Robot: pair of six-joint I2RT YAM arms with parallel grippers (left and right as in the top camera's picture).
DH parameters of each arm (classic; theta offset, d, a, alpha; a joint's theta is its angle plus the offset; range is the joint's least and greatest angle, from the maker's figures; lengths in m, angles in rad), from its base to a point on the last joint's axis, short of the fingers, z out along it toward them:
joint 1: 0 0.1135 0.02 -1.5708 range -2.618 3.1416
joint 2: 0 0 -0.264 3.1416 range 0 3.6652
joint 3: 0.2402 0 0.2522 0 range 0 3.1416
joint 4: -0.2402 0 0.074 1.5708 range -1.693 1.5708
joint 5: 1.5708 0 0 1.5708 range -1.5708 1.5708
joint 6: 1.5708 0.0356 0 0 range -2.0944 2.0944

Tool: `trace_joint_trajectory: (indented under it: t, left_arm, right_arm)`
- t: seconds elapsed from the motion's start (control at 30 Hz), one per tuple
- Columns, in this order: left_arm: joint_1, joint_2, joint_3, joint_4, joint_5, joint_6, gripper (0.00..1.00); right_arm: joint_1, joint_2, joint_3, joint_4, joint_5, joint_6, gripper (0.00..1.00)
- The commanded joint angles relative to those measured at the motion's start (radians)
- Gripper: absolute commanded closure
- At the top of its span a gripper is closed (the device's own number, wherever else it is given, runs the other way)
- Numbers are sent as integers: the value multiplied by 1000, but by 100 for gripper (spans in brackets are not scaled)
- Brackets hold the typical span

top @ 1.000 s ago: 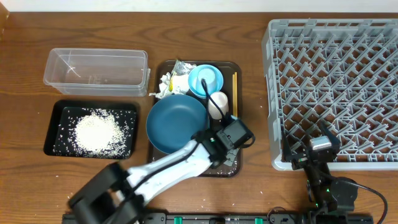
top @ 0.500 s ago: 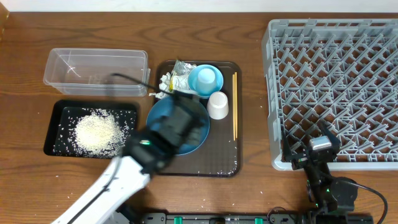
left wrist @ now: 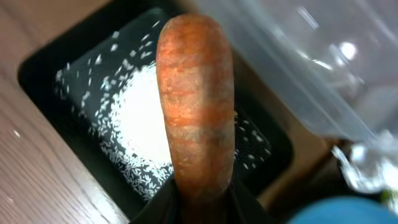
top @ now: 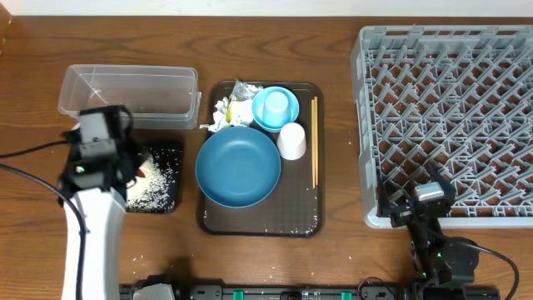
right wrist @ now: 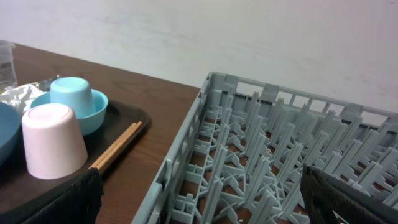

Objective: Sort waste into correct bins and load items into the dishwasher rack
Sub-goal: 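Carry the carrot left and drop it onto the black tray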

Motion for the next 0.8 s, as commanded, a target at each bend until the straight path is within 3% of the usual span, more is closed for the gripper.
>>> trace_joint_trajectory:
  t: [0.0,0.27,0.47,0.53,0.7,0.77]
  left_arm:
    - [94,94,-11,30,100,-34,79]
    - [209,294,-11,134,188,-57,78]
    - [241,340,-11,144,192,-75,78]
    - [240,340,-11,146,192,-76,70]
    - [240,340,-11,144,193,-75,68]
    - [240,340,-11,142,204,-75,61]
  right_arm:
    - [-13,-5,-1,-4,2,-11,1]
    - [-13,-5,-1,-4,2,-11,1]
    - [-13,-4,-1,-4,2,-11,1]
    - [-13,-4,-1,-4,2,-11,1]
    - [-13,-5,-1,-4,2,-11,1]
    - [-13,-4,-1,-4,2,-11,1]
